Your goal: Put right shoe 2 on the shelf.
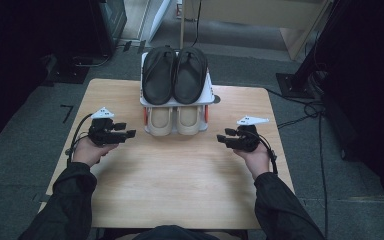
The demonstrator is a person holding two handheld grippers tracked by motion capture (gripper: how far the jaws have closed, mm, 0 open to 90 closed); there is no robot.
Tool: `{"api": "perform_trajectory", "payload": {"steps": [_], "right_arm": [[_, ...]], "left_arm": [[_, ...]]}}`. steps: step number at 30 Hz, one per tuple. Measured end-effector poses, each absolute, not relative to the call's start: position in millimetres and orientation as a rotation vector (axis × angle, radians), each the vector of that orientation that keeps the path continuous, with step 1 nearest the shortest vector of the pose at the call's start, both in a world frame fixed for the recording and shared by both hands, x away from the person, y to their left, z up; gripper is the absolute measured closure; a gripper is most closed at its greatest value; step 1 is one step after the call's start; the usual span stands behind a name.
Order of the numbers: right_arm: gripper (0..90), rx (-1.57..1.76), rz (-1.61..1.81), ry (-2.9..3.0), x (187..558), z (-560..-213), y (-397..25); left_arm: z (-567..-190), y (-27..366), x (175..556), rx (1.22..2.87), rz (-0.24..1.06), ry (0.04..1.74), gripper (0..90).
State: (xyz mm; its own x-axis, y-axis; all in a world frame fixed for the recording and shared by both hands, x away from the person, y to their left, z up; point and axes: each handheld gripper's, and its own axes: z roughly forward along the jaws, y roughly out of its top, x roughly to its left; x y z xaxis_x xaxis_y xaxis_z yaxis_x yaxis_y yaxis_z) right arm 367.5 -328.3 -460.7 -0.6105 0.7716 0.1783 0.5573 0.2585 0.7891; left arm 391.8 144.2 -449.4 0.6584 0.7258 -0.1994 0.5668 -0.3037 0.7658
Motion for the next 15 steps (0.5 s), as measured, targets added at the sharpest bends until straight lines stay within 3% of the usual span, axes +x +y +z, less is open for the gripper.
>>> {"api": "perform_trajectory", "payload": {"steps": [15], "right_arm": [[48.3,1.211,1.221,2.360,368.8,-484.9,-328.9]], "left_arm": [[-464.2,131.1,392.1,2.093,0.212,0.971,35.2]]}}
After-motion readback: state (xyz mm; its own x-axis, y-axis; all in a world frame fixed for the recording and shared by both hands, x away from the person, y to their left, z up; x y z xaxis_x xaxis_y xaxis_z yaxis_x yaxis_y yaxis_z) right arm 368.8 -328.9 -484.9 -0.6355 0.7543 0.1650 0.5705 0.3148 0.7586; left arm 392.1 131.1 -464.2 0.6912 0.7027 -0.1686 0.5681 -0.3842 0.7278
